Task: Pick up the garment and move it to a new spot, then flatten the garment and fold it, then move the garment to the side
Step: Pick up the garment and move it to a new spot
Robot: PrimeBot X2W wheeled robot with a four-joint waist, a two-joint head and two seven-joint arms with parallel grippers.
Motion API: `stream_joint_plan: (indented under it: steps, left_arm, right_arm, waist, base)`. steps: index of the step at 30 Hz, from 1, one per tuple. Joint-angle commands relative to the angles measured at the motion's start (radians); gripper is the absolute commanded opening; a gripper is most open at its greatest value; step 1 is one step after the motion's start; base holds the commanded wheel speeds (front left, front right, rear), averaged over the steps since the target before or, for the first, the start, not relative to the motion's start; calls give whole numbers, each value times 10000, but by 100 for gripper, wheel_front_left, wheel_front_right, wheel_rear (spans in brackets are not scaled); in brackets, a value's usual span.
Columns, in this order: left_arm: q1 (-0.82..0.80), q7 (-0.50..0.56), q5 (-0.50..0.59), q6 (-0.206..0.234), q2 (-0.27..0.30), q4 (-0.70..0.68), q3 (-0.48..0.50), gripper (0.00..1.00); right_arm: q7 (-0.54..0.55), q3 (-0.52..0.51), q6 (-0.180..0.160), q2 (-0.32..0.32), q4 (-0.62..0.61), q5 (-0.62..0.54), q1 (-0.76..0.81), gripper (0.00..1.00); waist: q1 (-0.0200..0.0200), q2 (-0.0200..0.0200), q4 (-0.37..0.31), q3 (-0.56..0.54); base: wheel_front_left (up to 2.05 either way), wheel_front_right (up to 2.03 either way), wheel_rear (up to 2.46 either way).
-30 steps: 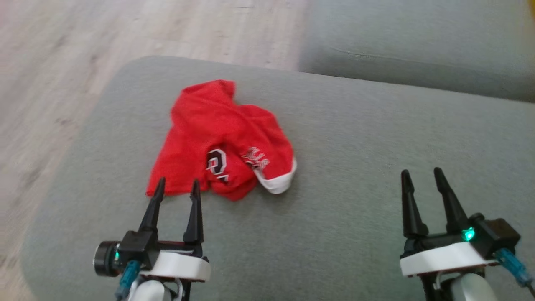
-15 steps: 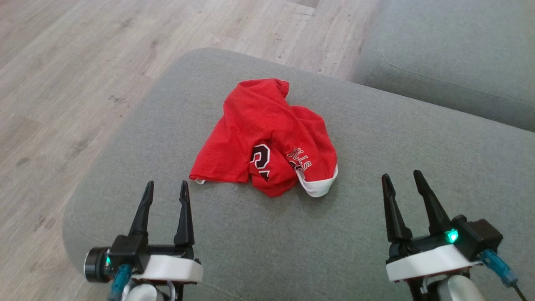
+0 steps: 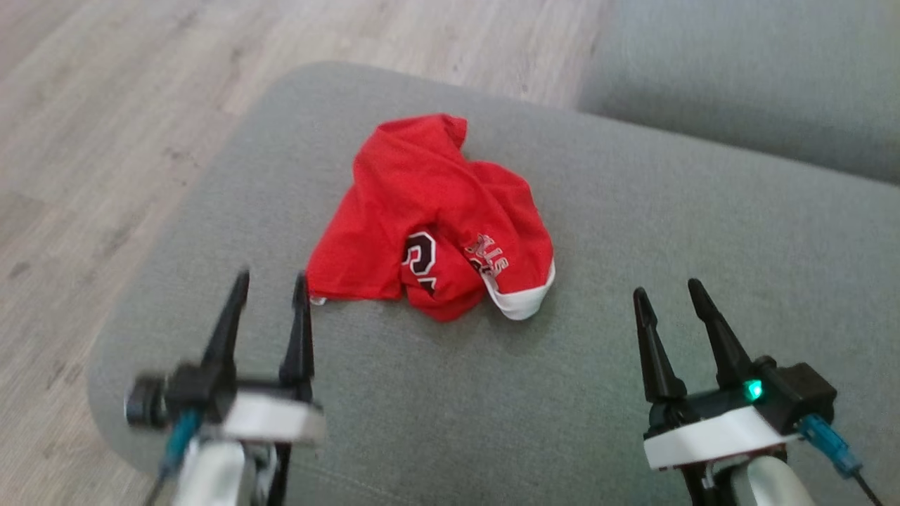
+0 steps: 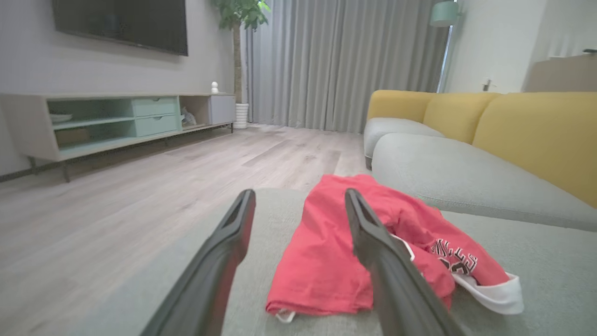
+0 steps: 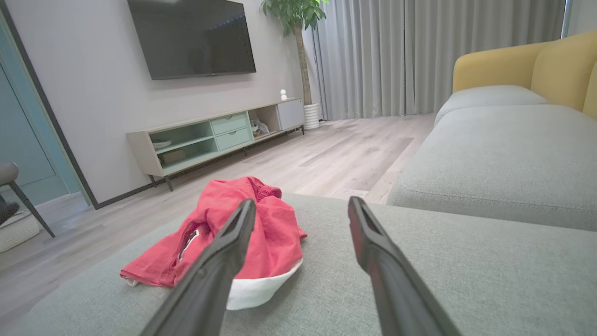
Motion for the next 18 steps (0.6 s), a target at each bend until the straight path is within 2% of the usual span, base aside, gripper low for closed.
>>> stream_joint_plan:
  steps: [1, 5, 10, 14, 16, 18]
  left_arm:
    - [-1093, -93, 117, -122, 198, -248, 299, 100]
    - [-2806, 303, 348, -577, 704, 458, -120, 100]
    - [-5155, 1882, 218, -876, 1239, 1547, -838, 100]
    - [-6479, 3399, -545, -926, 1663, 2660, -1805, 100]
    - [-6936, 3979, -1313, -929, 1843, 3129, -2287, 100]
    - [-7364, 4459, -1632, -930, 2210, 3571, -2931, 100]
  right_arm:
    - [-109, 229, -7, -102, -379, -101, -545, 100]
    - [-109, 147, -7, -102, -488, -253, -808, 100]
    - [-109, -28, -7, -102, -726, -318, -1181, 100]
    - [-109, 46, -7, -102, -839, -391, -1424, 100]
    - [-109, 57, -7, -102, -860, -361, -1495, 100]
    - [-109, 106, -7, -102, -845, -337, -1572, 100]
  waist:
    - [0, 0, -256, 307]
    - [0, 0, -596, 807]
    - [0, 0, -1047, 1512]
    - [0, 0, -1521, 1908]
    - [0, 0, -1733, 2060]
    - [0, 0, -1939, 2188]
  base:
    - [0, 0, 0]
    - [0, 0, 0]
    - [0, 0, 0]
    - [0, 0, 0]
    - [0, 0, 0]
    - [0, 0, 0]
